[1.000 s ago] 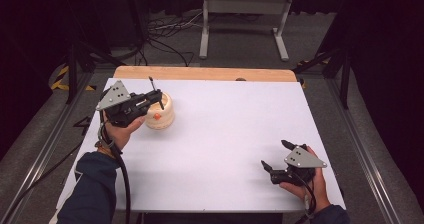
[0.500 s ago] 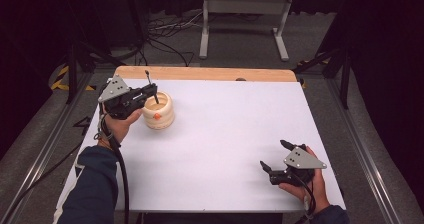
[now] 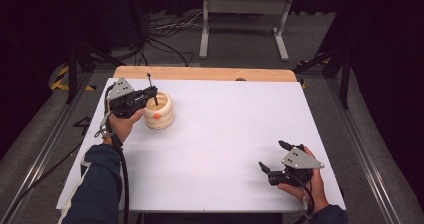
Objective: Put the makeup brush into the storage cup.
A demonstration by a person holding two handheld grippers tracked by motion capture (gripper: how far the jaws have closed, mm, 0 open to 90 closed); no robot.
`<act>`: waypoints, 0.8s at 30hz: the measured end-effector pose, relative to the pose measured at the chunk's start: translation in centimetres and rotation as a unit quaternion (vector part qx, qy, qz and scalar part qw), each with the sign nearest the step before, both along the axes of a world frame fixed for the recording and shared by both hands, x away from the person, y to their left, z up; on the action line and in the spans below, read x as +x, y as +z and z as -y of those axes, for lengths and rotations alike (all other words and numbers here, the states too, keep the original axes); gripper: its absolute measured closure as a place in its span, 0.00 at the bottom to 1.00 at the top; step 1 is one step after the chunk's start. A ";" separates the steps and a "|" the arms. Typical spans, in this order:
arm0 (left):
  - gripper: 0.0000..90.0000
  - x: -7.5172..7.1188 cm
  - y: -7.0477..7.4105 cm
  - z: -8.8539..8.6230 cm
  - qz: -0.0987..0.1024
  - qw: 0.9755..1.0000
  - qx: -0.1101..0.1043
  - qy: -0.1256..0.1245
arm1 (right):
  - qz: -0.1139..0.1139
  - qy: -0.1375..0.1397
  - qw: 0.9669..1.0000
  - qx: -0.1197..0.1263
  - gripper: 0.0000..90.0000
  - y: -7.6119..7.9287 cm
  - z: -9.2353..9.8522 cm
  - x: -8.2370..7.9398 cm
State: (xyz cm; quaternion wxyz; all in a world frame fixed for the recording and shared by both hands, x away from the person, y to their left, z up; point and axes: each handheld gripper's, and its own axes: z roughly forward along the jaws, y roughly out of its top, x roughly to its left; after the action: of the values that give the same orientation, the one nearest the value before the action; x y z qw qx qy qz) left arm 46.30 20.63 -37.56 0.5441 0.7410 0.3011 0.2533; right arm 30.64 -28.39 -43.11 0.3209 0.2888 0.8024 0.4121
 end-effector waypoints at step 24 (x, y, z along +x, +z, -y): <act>0.93 -0.3 -3.2 -0.2 -0.019 1.000 0.002 -0.003 | -0.001 0.005 1.000 -0.004 0.10 0.0 -0.2 -0.1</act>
State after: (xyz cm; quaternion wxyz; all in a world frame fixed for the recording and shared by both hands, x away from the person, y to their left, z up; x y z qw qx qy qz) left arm 45.95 20.83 -40.73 0.5379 0.7475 0.3084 0.2383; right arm 30.54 -28.16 -43.10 0.3192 0.2842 0.8058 0.4098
